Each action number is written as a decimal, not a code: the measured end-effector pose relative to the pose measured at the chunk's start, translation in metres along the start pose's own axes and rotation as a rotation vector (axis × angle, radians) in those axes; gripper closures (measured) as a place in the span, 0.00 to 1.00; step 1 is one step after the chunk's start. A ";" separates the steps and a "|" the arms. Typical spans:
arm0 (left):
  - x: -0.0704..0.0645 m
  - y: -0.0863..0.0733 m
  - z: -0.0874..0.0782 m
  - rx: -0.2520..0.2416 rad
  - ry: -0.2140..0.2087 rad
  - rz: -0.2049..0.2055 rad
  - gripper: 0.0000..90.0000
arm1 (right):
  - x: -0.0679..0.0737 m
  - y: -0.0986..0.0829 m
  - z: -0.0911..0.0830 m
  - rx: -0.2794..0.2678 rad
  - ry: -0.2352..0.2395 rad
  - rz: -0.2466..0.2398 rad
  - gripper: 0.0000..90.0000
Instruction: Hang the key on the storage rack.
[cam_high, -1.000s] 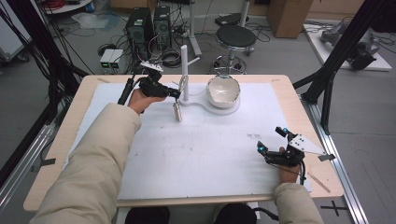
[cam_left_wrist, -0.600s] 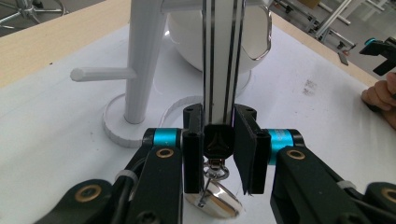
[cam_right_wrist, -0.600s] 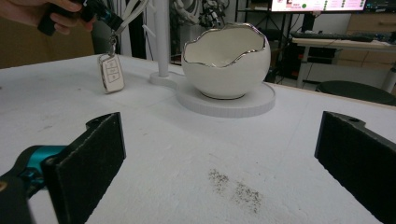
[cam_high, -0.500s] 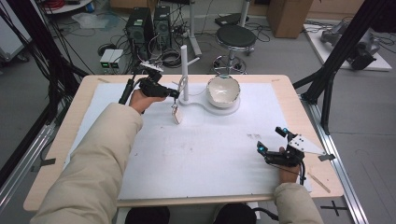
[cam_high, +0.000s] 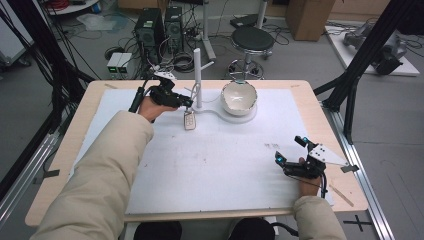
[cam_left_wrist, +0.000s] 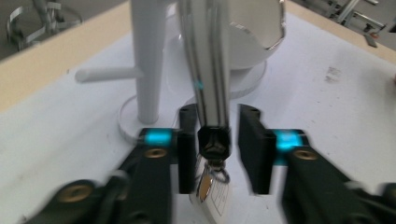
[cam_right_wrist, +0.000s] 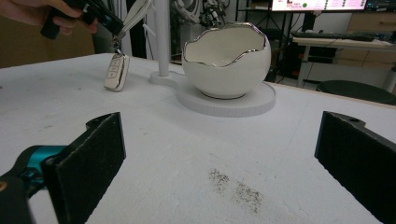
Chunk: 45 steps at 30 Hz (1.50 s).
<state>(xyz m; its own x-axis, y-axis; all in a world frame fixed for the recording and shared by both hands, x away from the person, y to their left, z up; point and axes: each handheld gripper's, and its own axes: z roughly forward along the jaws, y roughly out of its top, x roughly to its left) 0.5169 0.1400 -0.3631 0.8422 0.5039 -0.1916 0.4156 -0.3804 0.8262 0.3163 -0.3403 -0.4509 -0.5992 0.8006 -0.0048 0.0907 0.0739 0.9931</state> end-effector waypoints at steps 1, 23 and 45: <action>-0.002 -0.001 -0.003 -0.018 -0.004 0.020 0.51 | 0.001 0.000 0.000 0.003 0.001 0.000 0.01; -0.073 -0.079 -0.139 -0.374 0.177 0.153 0.02 | 0.001 0.000 -0.001 0.001 0.000 0.006 0.01; -0.103 -0.224 -0.160 -0.569 0.307 0.074 0.02 | 0.001 0.000 -0.001 0.003 -0.002 -0.005 0.01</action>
<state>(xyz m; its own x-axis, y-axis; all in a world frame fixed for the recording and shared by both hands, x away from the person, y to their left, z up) 0.2825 0.2976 -0.4432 0.6904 0.7227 -0.0334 0.0425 0.0056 0.9991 0.3150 -0.3396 -0.4509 -0.5984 0.8011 -0.0102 0.0902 0.0800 0.9927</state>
